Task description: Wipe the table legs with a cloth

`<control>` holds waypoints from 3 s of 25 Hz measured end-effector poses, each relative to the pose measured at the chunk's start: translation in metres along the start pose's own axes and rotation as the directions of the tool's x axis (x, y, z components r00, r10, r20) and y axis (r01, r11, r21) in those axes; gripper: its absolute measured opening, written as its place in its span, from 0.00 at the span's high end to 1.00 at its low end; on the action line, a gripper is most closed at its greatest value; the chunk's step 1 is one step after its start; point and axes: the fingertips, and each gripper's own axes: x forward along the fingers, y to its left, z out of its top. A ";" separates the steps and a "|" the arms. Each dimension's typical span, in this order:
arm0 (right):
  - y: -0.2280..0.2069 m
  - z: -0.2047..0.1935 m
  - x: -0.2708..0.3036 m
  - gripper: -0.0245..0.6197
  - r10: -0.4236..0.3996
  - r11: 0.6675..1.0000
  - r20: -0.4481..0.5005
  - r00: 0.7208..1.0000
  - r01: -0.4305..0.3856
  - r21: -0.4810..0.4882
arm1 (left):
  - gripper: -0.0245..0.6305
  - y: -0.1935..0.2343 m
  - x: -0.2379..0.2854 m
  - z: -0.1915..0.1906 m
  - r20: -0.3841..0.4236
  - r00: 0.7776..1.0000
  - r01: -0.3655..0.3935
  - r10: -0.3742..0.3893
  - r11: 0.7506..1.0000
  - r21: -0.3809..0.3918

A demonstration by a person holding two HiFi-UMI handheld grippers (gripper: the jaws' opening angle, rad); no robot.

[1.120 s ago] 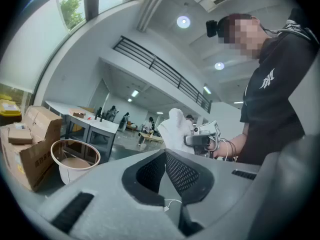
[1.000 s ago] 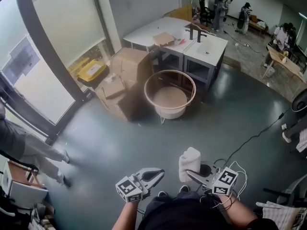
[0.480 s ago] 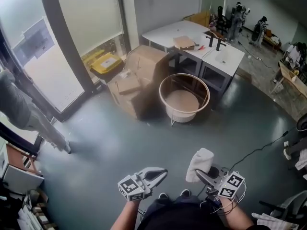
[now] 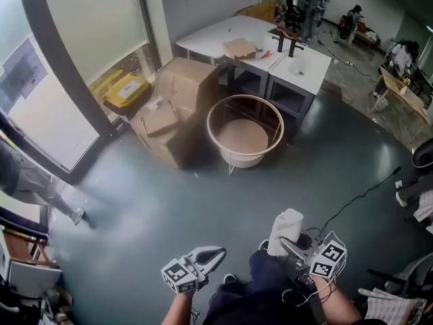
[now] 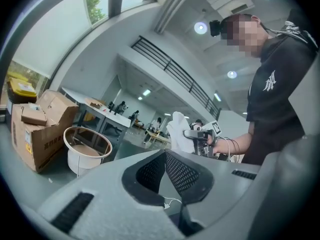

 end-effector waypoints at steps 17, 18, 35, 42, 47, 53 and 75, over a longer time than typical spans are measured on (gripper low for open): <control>-0.303 -0.005 0.087 0.82 0.052 0.998 -0.151 0.987 -0.049 0.024 | 0.95 0.190 0.229 0.035 -0.122 0.971 -0.211 0.204 0.976 -0.051; -0.316 -0.007 0.095 0.82 0.045 0.999 -0.156 0.987 -0.044 0.009 | 0.95 0.200 0.234 0.033 -0.139 0.970 -0.210 0.202 0.977 -0.045; -0.546 -0.132 0.161 0.82 0.221 0.959 -0.376 0.900 -0.271 -0.085 | 0.95 0.363 0.397 -0.137 -0.136 0.948 -0.296 0.286 0.954 -0.056; -0.683 -0.241 0.182 0.82 0.298 0.898 -0.437 0.849 -0.404 -0.174 | 0.95 0.451 0.489 -0.267 -0.007 0.857 -0.514 0.516 0.853 -0.087; -0.736 -0.325 0.246 0.82 0.286 0.902 -0.400 0.871 -0.386 -0.196 | 0.95 0.532 0.522 -0.350 0.020 0.851 -0.524 0.524 0.852 -0.013; -0.765 -0.418 0.335 0.82 0.317 0.907 -0.326 0.891 -0.385 -0.171 | 0.95 0.630 0.523 -0.419 0.138 0.815 -0.570 0.562 0.821 0.021; -0.837 -0.526 0.528 0.82 0.220 0.911 -0.292 0.931 -0.303 -0.279 | 0.96 0.723 0.486 -0.482 0.291 0.771 -0.629 0.566 0.746 0.218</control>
